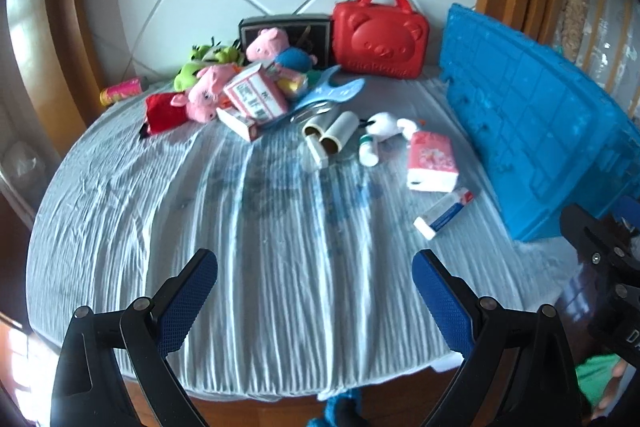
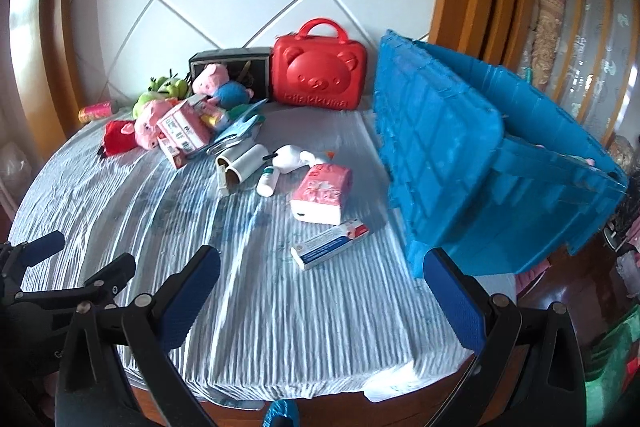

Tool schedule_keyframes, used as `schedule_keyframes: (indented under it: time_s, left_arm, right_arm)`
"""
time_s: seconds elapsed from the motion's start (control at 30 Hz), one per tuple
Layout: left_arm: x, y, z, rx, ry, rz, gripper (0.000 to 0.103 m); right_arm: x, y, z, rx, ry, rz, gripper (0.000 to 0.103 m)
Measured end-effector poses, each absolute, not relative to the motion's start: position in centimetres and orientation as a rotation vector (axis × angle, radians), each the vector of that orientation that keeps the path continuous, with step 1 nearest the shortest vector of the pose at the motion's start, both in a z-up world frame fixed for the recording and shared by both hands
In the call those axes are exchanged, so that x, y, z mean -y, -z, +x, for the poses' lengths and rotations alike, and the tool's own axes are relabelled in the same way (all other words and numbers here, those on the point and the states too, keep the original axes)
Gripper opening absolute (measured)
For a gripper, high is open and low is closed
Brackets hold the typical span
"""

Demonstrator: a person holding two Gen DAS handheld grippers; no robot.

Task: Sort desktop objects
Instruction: 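Move both tools forward into the pile of plush toys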

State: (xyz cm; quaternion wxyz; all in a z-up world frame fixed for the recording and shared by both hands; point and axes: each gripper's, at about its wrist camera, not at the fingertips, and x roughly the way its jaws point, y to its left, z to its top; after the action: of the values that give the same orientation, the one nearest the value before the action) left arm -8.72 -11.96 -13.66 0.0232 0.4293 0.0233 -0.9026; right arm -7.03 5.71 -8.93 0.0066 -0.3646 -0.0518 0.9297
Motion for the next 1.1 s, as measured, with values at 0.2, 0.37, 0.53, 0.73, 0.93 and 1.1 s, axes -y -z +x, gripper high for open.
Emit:
schedule_keyframes:
  time_s: [0.2,0.37,0.53,0.73,0.93,1.1]
  left_arm:
    - [16.1,17.9,-15.8,-0.076,2.613,1.399,0.099]
    - [19.1,18.3,-22.5,-0.055,2.519,1.378,0.099]
    - [23.0,17.0,-28.2,-0.091,2.456,1.310,0.099]
    - [27.7,14.8,-35.4,-0.094,2.434,1.223,0.099]
    - [32.8,13.9,-45.4,-0.042,2.436,1.217,0.099]
    - [37.6,16.0,-54.2,-0.005,2.419,1.291,0.099]
  right_arm:
    - [-2.5,13.0,-16.3,0.165,-2.975,-1.310,0.103]
    - [-0.4,14.3,-25.3,0.130,-3.035,-1.370,0.103]
    - [2.8,13.7,-33.0,0.122,-3.092,-1.408,0.103]
    - [7.2,12.6,-40.3,0.113,-3.137,-1.420,0.103]
    - [12.1,12.3,-49.0,0.069,-3.126,-1.472,0.103]
    - [16.3,15.1,-57.1,0.020,-3.050,-1.638,0.103]
